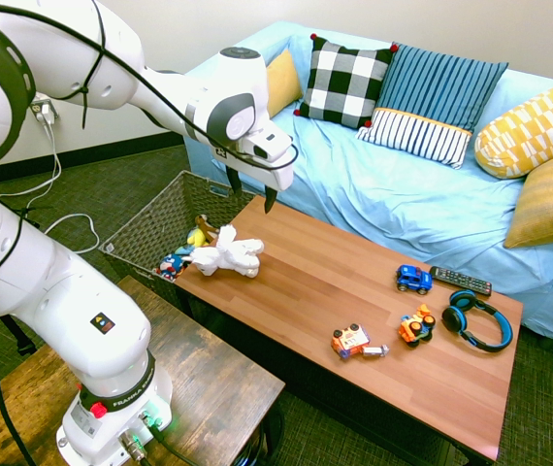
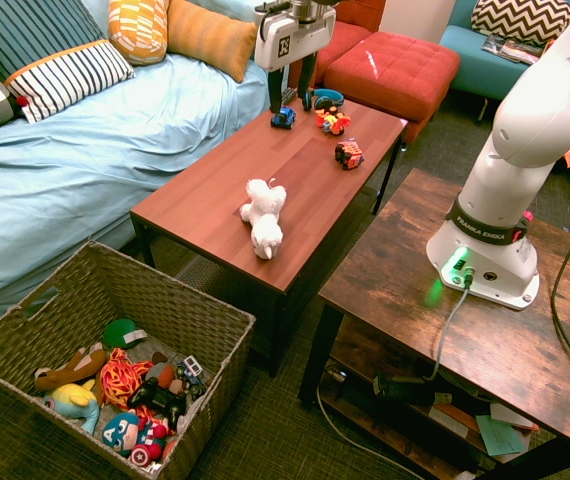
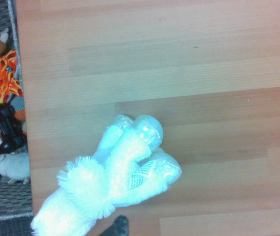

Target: Put the stuffed toy in the basket

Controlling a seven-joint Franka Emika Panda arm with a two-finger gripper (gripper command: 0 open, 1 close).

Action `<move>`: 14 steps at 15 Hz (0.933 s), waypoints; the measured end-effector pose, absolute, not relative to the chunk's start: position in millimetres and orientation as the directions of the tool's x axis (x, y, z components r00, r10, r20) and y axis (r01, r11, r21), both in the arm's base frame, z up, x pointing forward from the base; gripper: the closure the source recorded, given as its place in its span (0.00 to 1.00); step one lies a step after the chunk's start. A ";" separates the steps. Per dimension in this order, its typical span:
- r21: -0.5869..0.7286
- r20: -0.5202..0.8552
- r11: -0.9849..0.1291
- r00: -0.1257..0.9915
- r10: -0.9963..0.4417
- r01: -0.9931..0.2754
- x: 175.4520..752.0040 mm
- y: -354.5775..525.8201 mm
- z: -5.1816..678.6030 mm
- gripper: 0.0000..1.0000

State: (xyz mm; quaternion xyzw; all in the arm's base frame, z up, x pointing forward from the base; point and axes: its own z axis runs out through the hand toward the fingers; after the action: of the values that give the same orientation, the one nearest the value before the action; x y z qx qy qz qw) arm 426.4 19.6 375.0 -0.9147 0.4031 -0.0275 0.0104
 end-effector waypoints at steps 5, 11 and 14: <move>-0.011 0.019 -0.663 0.663 -0.748 -0.748 426.6 40.8 359.0 0.00; 0.009 -0.008 -0.486 0.486 -0.874 -0.874 428.2 79.0 301.3 0.00; -0.001 -0.030 -0.373 0.373 -0.927 -0.928 449.5 81.7 262.4 0.00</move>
State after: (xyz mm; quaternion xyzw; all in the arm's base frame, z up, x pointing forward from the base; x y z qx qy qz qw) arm 449.5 81.7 262.4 -0.8286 0.5597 0.0122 0.0088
